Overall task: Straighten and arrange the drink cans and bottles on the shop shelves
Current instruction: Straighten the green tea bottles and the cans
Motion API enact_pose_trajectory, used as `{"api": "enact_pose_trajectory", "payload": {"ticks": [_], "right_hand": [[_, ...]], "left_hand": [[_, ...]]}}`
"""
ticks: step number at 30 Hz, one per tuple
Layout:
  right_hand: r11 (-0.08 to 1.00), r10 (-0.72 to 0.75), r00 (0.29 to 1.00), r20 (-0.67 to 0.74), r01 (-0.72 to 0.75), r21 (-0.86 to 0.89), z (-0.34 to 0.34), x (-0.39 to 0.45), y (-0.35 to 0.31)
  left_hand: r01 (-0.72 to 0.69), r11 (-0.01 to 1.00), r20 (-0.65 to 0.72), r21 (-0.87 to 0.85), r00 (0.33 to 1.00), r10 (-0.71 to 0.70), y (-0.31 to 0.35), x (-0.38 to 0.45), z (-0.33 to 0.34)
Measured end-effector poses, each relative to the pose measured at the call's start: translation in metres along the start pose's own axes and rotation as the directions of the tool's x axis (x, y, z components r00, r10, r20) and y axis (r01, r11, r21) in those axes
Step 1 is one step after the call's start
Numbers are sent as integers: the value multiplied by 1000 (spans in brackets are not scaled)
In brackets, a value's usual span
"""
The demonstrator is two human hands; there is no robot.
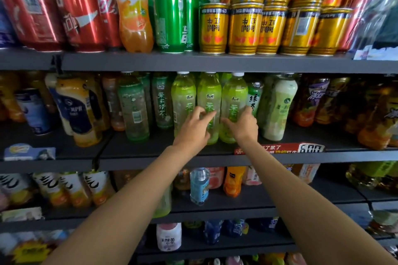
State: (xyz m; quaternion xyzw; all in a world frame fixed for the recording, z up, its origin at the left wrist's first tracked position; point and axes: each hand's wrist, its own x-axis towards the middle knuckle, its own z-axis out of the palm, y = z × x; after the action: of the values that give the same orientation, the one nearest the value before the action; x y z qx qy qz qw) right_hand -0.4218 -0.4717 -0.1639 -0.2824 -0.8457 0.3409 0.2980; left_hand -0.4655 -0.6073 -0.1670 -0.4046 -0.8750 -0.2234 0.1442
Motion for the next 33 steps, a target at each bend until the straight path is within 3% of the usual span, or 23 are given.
{"api": "enact_pose_trajectory", "payload": {"ticks": [5, 10, 13, 19, 26, 30, 33], "right_hand": [[996, -13, 997, 70, 19, -84, 1, 8, 0], [981, -149, 978, -148, 127, -147, 7, -4, 12], [973, -191, 976, -107, 174, -150, 11, -1, 10], [972, -46, 999, 28, 51, -231, 17, 23, 4], [975, 8, 999, 49, 3, -220, 17, 40, 4], [996, -74, 987, -144, 65, -67, 13, 19, 2], [959, -198, 931, -307, 248, 133, 15, -7, -13]], "left_hand": [[-59, 995, 63, 77, 997, 55, -5, 1, -6], [-134, 977, 100, 166, 988, 119, -7, 2, -10], [-140, 974, 105, 181, 987, 122, -7, 3, -12], [-179, 960, 145, 215, 978, 150, -8, 3, -13], [-221, 943, 146, 249, 971, 189, -15, 3, -12], [-204, 945, 139, 254, 975, 173, -15, 1, -9], [-208, 928, 145, 310, 975, 170, -17, -7, -8]]}}
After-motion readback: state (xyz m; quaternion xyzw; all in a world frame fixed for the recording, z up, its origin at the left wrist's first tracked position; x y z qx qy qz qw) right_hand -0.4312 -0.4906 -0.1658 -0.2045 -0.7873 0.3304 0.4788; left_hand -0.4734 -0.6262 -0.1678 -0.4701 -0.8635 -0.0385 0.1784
